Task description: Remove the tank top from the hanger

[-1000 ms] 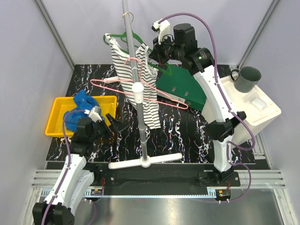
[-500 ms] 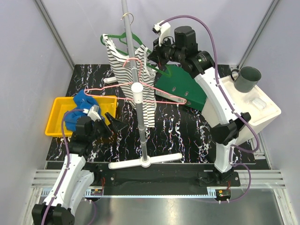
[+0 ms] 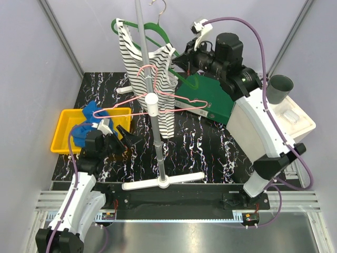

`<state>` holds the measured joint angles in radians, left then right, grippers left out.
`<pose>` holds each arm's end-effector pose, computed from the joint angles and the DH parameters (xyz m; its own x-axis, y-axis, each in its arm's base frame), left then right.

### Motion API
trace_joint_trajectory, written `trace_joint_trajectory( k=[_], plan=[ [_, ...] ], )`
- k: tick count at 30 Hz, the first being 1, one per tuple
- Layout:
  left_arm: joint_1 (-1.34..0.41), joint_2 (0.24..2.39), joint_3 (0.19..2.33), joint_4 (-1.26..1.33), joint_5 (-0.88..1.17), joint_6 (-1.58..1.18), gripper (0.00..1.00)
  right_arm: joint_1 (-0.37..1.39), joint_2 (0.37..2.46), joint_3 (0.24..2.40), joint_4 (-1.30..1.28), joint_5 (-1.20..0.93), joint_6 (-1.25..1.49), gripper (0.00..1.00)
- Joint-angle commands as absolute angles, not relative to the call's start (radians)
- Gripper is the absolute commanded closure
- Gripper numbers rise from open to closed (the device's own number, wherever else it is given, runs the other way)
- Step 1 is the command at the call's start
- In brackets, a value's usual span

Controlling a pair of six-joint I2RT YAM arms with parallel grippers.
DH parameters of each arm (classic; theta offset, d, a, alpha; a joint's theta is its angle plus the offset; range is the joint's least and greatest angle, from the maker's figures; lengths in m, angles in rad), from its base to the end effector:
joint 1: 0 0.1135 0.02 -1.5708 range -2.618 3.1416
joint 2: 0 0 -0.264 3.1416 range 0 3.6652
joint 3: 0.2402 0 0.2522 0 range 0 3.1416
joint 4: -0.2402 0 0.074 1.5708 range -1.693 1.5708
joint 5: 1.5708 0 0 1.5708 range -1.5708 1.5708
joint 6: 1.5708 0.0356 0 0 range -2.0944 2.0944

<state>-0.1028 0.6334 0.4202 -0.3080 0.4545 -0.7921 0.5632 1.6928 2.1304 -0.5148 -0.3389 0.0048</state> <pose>0.1488 -0.0311 0.2238 -0.6831 -0.5725 -0.4535 -0.0218 0.6367 -0.7708 0.2946 0.2000 0.5254 -0.0690 -0.0382 -0.9969 -0.7835 0.6207 0.0304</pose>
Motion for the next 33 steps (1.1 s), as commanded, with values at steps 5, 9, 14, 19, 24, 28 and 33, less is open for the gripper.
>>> trace_joint_trajectory(
  k=[5, 9, 14, 19, 24, 28, 33],
  plan=[
    [-0.095, 0.672, 0.459, -0.169, 0.491, -0.854, 0.07, 0.555, 1.430, 1.796, -0.358, -0.189, 0.061, 1.00],
    [-0.095, 0.702, 0.413, -0.082, 0.572, -0.873, 0.07, 0.522, 1.312, 1.608, -0.310, -0.170, 0.104, 1.00],
    [-0.103, 0.750, 0.394, 0.020, 0.644, -0.884, 0.05, 0.502, 1.152, 1.353, -0.267, -0.205, 0.176, 1.00],
    [-0.136, 0.825, 0.400, 0.103, 0.655, -0.911, 0.03, 0.502, 1.022, 1.104, -0.203, -0.299, 0.264, 1.00],
    [-0.166, 0.905, 0.414, 0.253, 0.649, -0.972, 0.02, 0.502, 0.872, 0.938, -0.172, -0.359, 0.362, 1.00],
    [-0.170, 0.975, 0.498, 0.233, 0.608, -0.948, 0.02, 0.502, 0.776, 0.801, -0.163, -0.377, 0.416, 1.00],
    [-0.173, 1.040, 0.600, 0.206, 0.526, -0.933, 0.03, 0.502, 0.684, 0.698, -0.123, -0.420, 0.468, 1.00]
  ],
)
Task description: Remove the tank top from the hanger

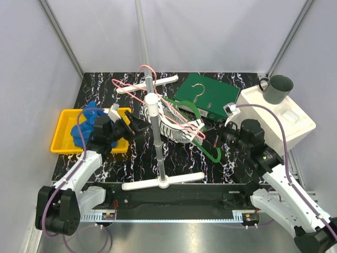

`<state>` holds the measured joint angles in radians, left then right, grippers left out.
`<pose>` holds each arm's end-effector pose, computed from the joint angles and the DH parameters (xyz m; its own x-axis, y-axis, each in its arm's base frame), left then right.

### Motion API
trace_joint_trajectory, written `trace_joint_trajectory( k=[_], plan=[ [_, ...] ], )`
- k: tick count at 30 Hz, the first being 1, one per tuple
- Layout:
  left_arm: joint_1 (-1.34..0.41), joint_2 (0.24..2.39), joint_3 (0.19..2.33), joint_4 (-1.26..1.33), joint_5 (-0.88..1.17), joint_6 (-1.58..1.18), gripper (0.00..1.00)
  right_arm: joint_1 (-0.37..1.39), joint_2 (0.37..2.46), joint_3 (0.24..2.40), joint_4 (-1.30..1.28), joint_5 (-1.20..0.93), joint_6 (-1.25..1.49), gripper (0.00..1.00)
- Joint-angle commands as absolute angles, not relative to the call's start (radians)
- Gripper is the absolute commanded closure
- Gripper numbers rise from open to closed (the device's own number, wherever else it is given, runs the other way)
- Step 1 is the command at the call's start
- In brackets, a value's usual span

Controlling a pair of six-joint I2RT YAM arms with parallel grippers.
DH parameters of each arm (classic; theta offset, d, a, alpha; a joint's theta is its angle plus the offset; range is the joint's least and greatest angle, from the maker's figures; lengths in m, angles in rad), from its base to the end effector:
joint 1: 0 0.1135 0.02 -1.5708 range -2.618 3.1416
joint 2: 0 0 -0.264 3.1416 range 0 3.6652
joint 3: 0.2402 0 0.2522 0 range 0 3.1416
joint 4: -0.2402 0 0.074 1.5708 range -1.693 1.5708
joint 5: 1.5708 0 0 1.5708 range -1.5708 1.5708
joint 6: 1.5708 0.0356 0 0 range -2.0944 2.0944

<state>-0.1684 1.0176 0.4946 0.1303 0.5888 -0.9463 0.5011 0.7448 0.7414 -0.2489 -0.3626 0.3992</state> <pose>0.2128 -0.0562 0.2281 -0.7440 -0.5578 -0.3678 0.0712 0.4811 -0.8738 0.1474 0.0951 0.3248 -0.4934 0.1441 -0.8578 -0.6063 0.6501 0.4580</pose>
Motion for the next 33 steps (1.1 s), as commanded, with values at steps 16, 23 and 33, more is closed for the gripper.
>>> trace_joint_trajectory(
  k=[16, 23, 33],
  plan=[
    [-0.368, 1.238, 0.795, 0.175, 0.232, -0.861, 0.33, 0.502, 0.626, 0.557, -0.035, -0.503, 0.495, 1.00],
    [-0.384, 1.265, 0.821, 0.123, 0.134, -0.833, 0.46, 0.502, 0.597, 0.548, -0.049, -0.528, 0.491, 1.00],
    [-0.384, 1.330, 0.907, 0.035, 0.084, -0.790, 0.92, 0.503, 0.528, 0.522, -0.081, -0.514, 0.502, 1.00]
  ],
)
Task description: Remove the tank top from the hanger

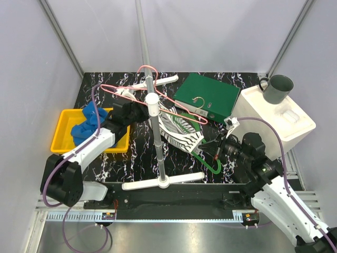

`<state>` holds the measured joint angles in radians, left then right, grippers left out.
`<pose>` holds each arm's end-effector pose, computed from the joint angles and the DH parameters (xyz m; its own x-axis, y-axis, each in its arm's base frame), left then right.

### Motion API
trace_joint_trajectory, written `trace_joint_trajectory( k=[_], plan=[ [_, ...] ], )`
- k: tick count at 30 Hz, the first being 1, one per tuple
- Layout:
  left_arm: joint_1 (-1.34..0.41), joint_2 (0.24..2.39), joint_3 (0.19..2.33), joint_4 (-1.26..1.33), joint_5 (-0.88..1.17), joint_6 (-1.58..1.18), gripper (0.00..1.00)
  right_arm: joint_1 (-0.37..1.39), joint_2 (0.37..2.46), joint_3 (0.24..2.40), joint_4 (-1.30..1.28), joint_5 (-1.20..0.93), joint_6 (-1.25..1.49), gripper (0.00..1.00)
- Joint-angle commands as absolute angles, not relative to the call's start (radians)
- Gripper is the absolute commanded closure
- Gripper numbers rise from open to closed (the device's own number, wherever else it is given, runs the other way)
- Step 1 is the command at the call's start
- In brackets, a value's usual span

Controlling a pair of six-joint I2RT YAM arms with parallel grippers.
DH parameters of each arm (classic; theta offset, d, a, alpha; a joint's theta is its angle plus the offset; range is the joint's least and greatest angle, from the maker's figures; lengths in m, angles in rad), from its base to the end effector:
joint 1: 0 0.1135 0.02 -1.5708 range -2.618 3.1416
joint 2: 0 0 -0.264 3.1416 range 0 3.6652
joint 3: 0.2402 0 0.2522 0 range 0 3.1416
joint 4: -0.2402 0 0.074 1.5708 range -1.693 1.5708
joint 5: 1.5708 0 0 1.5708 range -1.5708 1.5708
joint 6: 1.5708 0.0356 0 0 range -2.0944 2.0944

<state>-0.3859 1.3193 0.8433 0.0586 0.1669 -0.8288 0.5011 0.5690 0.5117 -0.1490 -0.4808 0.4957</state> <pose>0.2750 -0.1181 0.2660 -0.6311 -0.5282 -0.5681 0.0691 0.6912 -0.7193 0.1227 0.0860 0.2800 -0.5495 0.1799 -0.8159 -0.6384 0.5395 0.5489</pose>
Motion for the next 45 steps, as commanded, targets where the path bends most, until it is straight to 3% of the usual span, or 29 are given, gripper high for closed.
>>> trace_joint_trajectory(
  k=[1, 7, 24, 29, 36, 41, 45],
  plan=[
    [-0.383, 1.328, 0.913, 0.008, 0.072, -0.782, 0.98, 0.503, 0.517, 0.522, -0.096, -0.509, 0.503, 1.00],
    [-0.362, 1.304, 0.954, -0.098, -0.041, -0.762, 1.00, 0.502, 0.451, 0.497, -0.143, -0.520, 0.528, 1.00],
    [-0.291, 1.244, 0.934, -0.073, 0.044, -0.779, 1.00, 0.502, 0.282, 0.413, -0.222, -0.561, 0.612, 1.00],
    [-0.291, 1.269, 0.901, -0.037, 0.109, -0.807, 1.00, 0.502, 0.216, 0.442, -0.229, -0.404, 0.612, 1.00],
    [-0.293, 1.252, 0.786, 0.060, 0.222, -0.871, 1.00, 0.502, 0.356, 0.517, -0.200, -0.203, 0.594, 1.00],
    [-0.301, 1.215, 0.709, 0.093, 0.293, -0.884, 1.00, 0.502, 0.423, 0.548, -0.143, -0.179, 0.554, 1.00],
    [-0.307, 1.155, 0.660, 0.110, 0.342, -0.899, 0.89, 0.502, 0.480, 0.538, -0.091, -0.230, 0.548, 1.00]
  ],
)
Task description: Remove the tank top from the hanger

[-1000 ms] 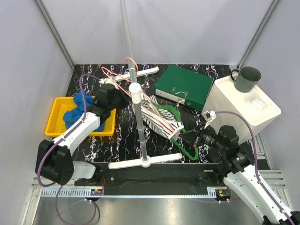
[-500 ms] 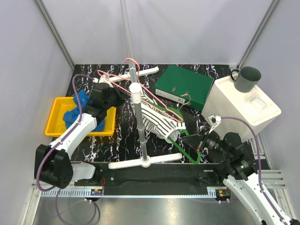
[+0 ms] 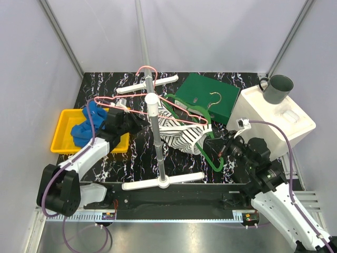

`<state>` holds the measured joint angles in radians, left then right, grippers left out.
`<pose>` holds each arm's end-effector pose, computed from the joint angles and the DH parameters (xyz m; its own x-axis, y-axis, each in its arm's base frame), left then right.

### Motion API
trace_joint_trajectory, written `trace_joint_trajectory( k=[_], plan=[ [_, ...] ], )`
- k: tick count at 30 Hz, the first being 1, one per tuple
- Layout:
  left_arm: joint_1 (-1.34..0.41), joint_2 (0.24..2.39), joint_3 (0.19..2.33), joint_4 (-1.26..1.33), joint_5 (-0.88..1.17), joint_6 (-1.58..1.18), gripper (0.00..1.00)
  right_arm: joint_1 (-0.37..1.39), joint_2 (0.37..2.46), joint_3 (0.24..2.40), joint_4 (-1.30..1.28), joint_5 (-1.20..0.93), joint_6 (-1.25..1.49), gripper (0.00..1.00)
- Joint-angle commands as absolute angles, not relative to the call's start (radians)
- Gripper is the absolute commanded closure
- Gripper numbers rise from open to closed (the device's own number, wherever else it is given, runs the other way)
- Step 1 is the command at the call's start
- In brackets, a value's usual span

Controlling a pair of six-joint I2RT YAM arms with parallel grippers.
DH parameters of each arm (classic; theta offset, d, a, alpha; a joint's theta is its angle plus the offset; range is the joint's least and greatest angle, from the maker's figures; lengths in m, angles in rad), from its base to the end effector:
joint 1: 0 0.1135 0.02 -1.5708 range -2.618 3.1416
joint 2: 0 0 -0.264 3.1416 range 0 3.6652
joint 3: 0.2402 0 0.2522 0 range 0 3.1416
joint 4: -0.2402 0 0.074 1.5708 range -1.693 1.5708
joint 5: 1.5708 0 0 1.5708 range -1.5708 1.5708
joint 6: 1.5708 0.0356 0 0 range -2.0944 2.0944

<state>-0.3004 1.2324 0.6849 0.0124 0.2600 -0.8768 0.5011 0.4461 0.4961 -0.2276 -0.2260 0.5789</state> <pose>0.2514 -0.0875 0.2310 -0.6938 -0.5628 -0.4494 -0.0564 0.6646 -0.7451 0.1106 0.0697 0.2804 -0.4917 0.3386 -0.8022 -0.4690 0.6732 0.5716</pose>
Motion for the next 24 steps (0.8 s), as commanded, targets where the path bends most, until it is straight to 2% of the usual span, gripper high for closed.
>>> trace_joint_trajectory(
  k=[1, 3, 4, 6, 7, 9, 10, 18, 24],
  plan=[
    [-0.310, 1.147, 0.655, 0.109, 0.348, -0.900, 0.85, 0.502, 0.489, 0.532, -0.080, -0.241, 0.549, 1.00],
    [-0.324, 1.129, 0.640, 0.113, 0.356, -0.913, 0.75, 0.503, 0.515, 0.522, -0.055, -0.276, 0.538, 1.00],
    [-0.328, 1.124, 0.635, 0.118, 0.370, -0.917, 0.62, 0.502, 0.523, 0.522, -0.049, -0.285, 0.537, 1.00],
    [-0.350, 1.114, 0.611, 0.149, 0.393, -0.948, 0.53, 0.502, 0.546, 0.517, -0.032, -0.308, 0.531, 1.00],
    [-0.359, 1.109, 0.598, 0.170, 0.402, -0.963, 0.43, 0.502, 0.554, 0.512, -0.025, -0.314, 0.526, 1.00],
    [-0.394, 1.095, 0.543, 0.288, 0.419, -1.037, 0.34, 0.502, 0.572, 0.506, -0.009, -0.321, 0.520, 1.00],
    [-0.409, 1.094, 0.523, 0.392, 0.420, -1.066, 0.26, 0.502, 0.581, 0.503, -0.009, -0.322, 0.519, 1.00],
    [-0.572, 1.215, 0.546, 0.667, 0.391, -1.225, 0.28, 0.502, 0.704, 0.477, 0.136, -0.485, 0.522, 1.00],
    [-0.633, 1.310, 0.557, 0.853, 0.303, -1.391, 0.30, 0.502, 0.687, 0.443, 0.150, -0.506, 0.518, 1.00]
  ],
)
